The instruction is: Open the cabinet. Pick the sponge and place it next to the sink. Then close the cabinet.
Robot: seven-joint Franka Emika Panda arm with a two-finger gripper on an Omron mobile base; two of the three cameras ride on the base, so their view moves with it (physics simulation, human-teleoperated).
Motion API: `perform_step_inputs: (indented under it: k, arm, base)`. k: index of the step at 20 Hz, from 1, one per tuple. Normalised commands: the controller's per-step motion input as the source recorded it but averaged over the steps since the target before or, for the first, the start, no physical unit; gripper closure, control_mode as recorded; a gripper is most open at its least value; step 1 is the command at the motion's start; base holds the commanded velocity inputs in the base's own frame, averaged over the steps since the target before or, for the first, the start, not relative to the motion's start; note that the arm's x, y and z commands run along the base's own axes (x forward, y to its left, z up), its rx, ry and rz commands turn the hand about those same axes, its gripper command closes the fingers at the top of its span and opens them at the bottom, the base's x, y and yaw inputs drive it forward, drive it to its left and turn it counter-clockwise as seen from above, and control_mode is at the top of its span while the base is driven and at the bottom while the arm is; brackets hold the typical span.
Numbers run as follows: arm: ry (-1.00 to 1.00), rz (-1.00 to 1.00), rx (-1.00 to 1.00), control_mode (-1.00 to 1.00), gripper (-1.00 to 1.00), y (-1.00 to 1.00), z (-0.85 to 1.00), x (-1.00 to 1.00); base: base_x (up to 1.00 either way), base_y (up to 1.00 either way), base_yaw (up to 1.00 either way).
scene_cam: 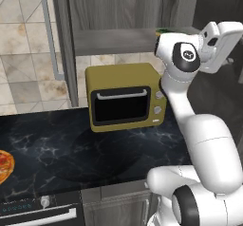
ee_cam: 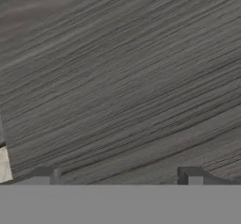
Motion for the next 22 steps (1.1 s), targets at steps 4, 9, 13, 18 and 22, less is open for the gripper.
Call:
perform_step_inputs:
  k: [4,9,13,18,22]
  arm:
    - [0.0,-0.08,0.0,-1.0,-1.0,-0.37,0.0,-0.26]
    - [0.0,-0.1,0.0,-1.0,-1.0,-0.52,0.0,-0.26]
    - [0.0,-0.07,0.0,-1.0,-1.0,-0.33,0.0,-0.21]
    - [0.0,-0.04,0.0,-1.0,-1.0,-0.19,0.0,-0.15]
    - [0.0,0.0,0.0,-1.0,-1.0,0.11,0.06,-0.29]
  base:
    - [0.0,0.0,0.0]
    - [0.0,0.0,0.0]
    - [0.0,0.0,0.0]
    - [0.0,0.0,0.0]
    - [0.0,0.0,0.0]
